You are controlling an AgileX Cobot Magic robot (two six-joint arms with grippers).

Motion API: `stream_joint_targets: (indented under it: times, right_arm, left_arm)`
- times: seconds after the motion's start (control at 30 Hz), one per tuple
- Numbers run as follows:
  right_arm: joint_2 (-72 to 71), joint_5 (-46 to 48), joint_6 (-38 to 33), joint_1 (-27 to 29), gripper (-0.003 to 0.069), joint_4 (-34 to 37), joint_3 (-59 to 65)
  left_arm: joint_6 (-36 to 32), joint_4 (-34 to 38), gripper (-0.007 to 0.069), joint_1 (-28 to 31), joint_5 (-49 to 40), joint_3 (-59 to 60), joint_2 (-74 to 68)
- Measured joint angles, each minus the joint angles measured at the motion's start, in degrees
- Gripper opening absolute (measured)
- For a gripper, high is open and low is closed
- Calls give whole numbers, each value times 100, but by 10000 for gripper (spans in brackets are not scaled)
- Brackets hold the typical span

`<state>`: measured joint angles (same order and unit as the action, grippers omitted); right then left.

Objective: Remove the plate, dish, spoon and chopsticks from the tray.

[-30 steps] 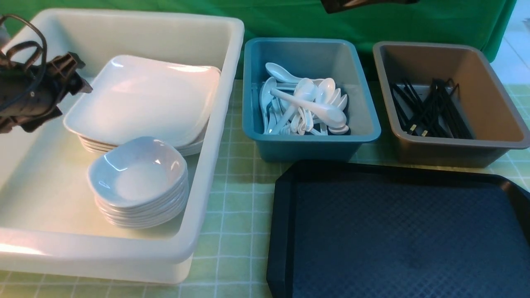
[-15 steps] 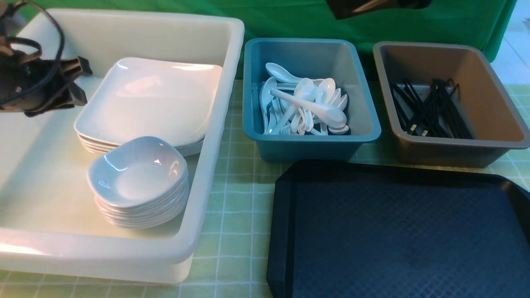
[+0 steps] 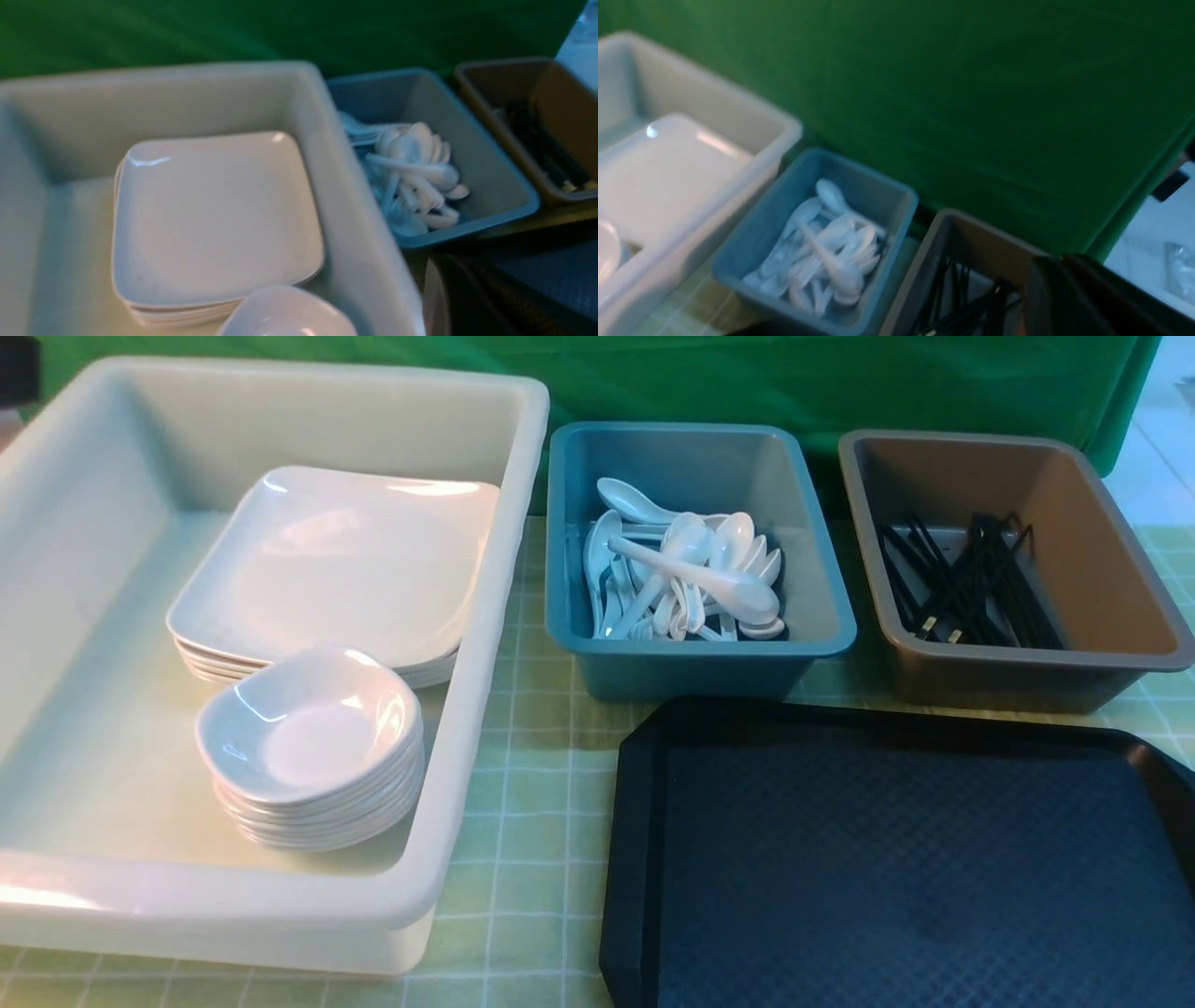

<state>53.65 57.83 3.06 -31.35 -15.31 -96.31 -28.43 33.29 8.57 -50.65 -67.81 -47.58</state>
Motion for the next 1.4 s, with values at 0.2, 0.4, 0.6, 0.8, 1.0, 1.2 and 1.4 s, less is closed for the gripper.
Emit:
stream_joint_targets:
  times: [0.2, 0.4, 0.6, 0.8, 1.0, 1.2, 1.4]
  right_arm:
    - [-2503, -3346, 904, 0, 6, -189, 3401]
    - [-3989, -5702, 1082, 0, 6, -277, 5963]
    - [-4489, -6500, 1082, 0, 23, -294, 6995]
    - [-4504, -6531, 1089, 0, 76, -294, 7071]
    - [-4504, -6531, 1089, 0, 94, -294, 7070]
    - [-4504, -6531, 1093, 0, 116, -294, 7070]
    - [-4504, -6531, 1093, 0, 131, -294, 7070]
  left_arm:
    - [-121, 445, -19, 0, 198, 1000, 1579]
    - [-121, 510, -19, 0, 255, 1738, 2172]
    - [-121, 610, -19, 0, 484, 2318, 2260]
    - [-115, 606, -17, 0, 650, 2423, 2255]
    - [-115, 531, -17, 0, 729, 2423, 2255]
    - [-115, 459, -17, 0, 729, 2423, 2255]
    - [-120, 367, -17, -164, 779, 2423, 2260]
